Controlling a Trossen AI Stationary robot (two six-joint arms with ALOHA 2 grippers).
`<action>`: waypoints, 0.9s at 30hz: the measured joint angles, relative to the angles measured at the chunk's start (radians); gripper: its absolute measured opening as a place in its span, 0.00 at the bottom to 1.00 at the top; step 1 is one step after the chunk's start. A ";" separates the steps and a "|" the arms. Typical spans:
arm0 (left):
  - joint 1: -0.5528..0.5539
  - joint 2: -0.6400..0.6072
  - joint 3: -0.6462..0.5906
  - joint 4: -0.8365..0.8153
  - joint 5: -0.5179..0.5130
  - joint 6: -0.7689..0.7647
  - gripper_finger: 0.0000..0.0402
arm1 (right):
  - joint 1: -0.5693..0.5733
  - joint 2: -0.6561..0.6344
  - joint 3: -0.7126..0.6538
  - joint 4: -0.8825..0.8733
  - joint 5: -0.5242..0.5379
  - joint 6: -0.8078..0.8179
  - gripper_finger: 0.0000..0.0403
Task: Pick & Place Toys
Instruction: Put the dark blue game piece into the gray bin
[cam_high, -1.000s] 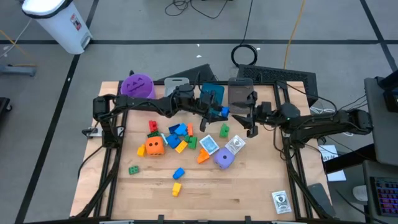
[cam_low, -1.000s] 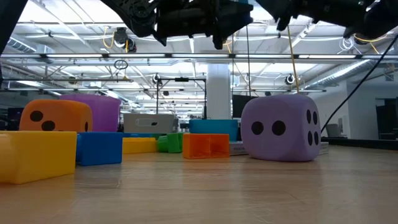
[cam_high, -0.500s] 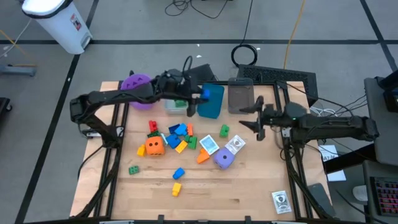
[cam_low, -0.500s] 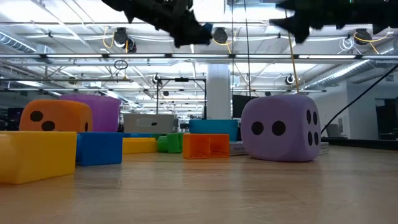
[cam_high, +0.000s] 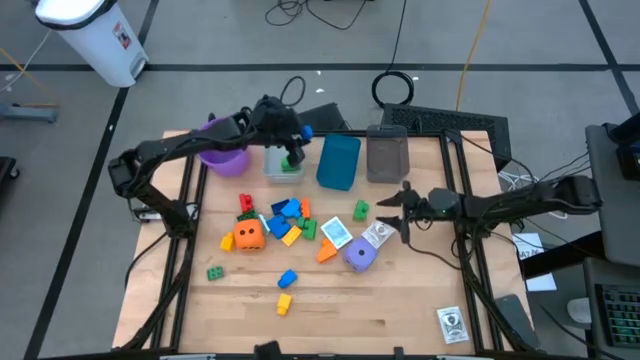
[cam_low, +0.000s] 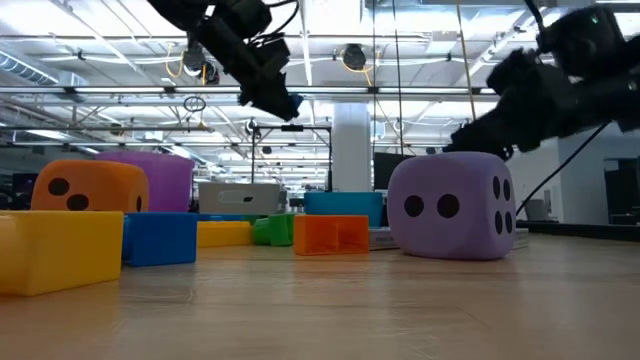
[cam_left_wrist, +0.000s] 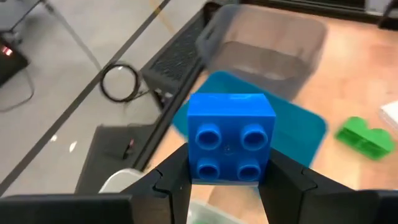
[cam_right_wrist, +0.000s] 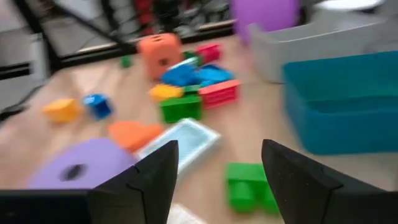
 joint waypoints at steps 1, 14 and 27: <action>0.014 0.000 0.000 -0.008 -0.001 -0.006 0.37 | -0.001 0.013 -0.026 0.053 0.044 -0.002 0.55; 0.118 0.000 0.000 -0.018 -0.037 -0.051 0.37 | -0.002 0.061 -0.078 0.184 0.288 -0.197 0.55; 0.092 0.008 0.000 -0.016 -0.056 -0.049 0.37 | -0.071 0.061 -0.053 0.163 0.164 -0.246 0.55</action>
